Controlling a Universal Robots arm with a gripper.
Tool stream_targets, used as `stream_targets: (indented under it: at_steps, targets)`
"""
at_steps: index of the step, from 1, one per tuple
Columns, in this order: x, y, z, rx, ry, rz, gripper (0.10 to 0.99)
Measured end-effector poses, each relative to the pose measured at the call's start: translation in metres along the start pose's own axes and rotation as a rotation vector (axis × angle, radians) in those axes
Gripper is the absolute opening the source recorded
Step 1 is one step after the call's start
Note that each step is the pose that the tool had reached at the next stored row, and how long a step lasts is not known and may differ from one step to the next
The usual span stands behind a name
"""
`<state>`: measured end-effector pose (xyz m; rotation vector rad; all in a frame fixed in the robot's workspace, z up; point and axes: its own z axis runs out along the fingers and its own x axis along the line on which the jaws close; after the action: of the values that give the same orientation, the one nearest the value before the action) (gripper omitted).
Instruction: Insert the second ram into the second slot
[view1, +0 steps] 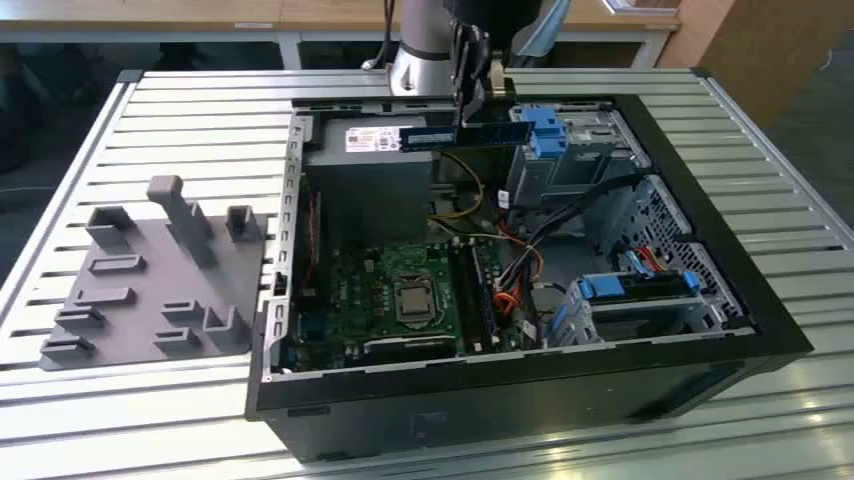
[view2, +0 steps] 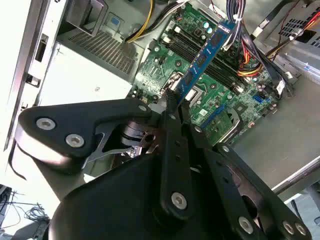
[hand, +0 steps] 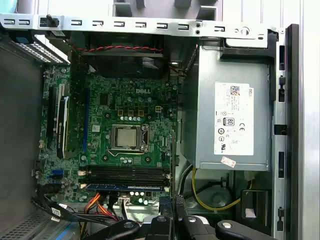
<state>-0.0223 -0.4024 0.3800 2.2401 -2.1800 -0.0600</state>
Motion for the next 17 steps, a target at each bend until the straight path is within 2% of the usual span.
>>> stream_targets:
  at_steps: [6, 17]
  targets:
    - [0.0000, 0.0000, 0.0000, 0.000, -0.0004, 0.011, 0.141]
    - [0.0000, 0.0000, 0.0010, 0.003, -0.0065, 0.209, 0.141]
